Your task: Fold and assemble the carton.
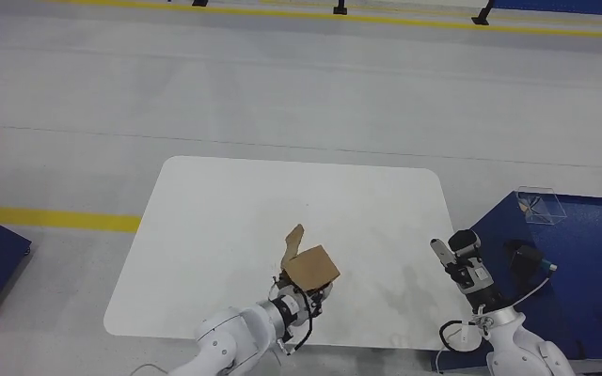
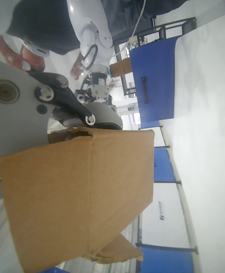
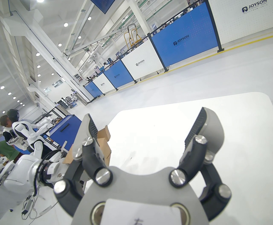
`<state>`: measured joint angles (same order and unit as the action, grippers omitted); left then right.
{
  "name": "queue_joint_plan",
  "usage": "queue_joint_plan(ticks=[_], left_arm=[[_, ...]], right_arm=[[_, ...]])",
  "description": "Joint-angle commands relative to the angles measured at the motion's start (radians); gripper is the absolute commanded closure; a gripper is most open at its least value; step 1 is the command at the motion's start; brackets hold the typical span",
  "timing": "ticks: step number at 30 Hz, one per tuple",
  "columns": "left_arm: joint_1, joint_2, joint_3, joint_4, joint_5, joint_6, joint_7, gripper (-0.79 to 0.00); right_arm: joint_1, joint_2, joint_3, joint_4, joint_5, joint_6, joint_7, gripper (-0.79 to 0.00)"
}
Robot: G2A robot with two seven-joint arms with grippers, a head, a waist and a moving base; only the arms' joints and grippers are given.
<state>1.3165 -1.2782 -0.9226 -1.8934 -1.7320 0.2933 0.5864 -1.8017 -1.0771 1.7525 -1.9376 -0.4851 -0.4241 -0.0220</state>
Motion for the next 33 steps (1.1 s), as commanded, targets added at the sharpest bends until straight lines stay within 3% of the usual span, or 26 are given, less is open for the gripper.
queue_joint_plan(ticks=[1, 12, 16, 20, 21, 22, 23, 27, 33], left_arm=[[-0.003, -0.007, 0.018, 0.012, 0.053, -0.078, 0.074, 0.0], [-0.053, -0.066, 0.139, 0.11, 0.088, -0.348, 0.456, 0.0], [-0.102, -0.094, 0.175, 0.159, 0.074, -0.409, 0.537, 0.0], [-0.163, -0.123, 0.203, 0.218, 0.069, -0.451, 0.546, 0.0], [-0.174, -0.13, 0.211, 0.23, 0.066, -0.45, 0.542, -0.246], [-0.183, -0.136, 0.219, 0.242, 0.063, -0.45, 0.541, -0.391], [-0.193, -0.142, 0.226, 0.249, 0.058, -0.449, 0.531, -0.785], [-0.222, -0.16, 0.26, 0.273, 0.108, -0.42, 0.49, -0.785], [-0.184, -0.166, 0.28, 0.197, 0.174, -0.373, 0.397, -0.785]], right_arm=[[0.0, 0.0, 0.0, 0.0, 0.0, 0.0, 0.0, -0.785], [0.0, 0.0, 0.0, 0.0, 0.0, 0.0, 0.0, -0.785], [0.0, 0.0, 0.0, 0.0, 0.0, 0.0, 0.0, -0.785], [0.0, 0.0, 0.0, 0.0, 0.0, 0.0, 0.0, -0.785], [0.0, 0.0, 0.0, 0.0, 0.0, 0.0, 0.0, -0.785], [0.0, 0.0, 0.0, 0.0, 0.0, 0.0, 0.0, -0.785], [0.0, 0.0, 0.0, 0.0, 0.0, 0.0, 0.0, -0.785], [0.0, 0.0, 0.0, 0.0, 0.0, 0.0, 0.0, -0.785], [0.0, 0.0, 0.0, 0.0, 0.0, 0.0, 0.0, -0.785]])
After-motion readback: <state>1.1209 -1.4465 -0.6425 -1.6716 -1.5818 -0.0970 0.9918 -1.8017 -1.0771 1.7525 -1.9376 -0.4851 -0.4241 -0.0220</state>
